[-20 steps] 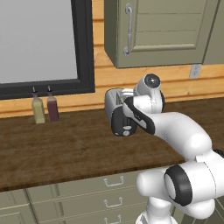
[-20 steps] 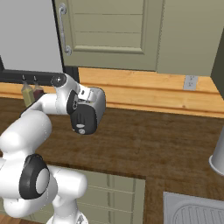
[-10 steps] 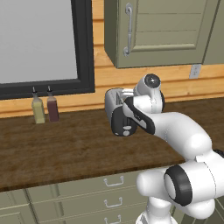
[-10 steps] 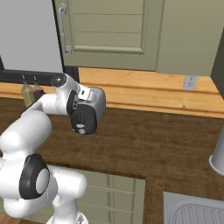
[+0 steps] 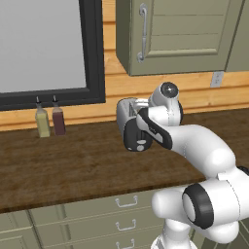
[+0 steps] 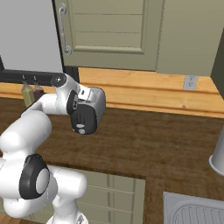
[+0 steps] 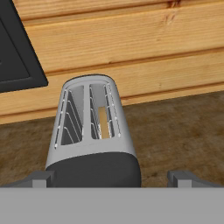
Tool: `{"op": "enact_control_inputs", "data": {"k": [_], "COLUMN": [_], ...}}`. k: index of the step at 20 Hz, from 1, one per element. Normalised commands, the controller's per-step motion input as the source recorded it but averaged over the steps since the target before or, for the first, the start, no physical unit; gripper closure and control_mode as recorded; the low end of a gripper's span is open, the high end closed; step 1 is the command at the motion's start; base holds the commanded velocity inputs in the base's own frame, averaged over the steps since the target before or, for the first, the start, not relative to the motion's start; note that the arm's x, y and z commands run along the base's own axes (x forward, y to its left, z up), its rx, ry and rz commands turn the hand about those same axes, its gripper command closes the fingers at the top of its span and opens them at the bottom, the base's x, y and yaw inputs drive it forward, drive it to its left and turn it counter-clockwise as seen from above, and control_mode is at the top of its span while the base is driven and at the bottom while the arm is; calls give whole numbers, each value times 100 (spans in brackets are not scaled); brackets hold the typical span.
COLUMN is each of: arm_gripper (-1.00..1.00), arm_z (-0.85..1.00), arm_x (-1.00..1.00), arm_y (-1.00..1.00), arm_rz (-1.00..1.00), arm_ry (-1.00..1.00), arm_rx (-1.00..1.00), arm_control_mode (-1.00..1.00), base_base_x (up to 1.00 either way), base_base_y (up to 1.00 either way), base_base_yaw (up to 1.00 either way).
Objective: Start the toaster. Once the lever pops up, take the bread to the plate on the dining counter.
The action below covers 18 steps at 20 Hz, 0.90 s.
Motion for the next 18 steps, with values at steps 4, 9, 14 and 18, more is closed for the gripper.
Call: {"op": "enact_control_inputs", "data": {"k": [4, 9, 14, 18], "arm_gripper": [-100, -100, -100, -100], "arm_z": [0, 0, 0, 0], "arm_x": [0, 0, 0, 0], "arm_y": [0, 0, 0, 0], "arm_rz": [0, 0, 0, 0], "arm_ry": [0, 0, 0, 0], "arm_rx": [0, 0, 0, 0], "arm_control_mode": [-100, -100, -100, -100], "base_base_x": [0, 0, 0, 0], "base_base_y": [0, 0, 0, 0], "base_base_yaw": [0, 0, 0, 0]}}
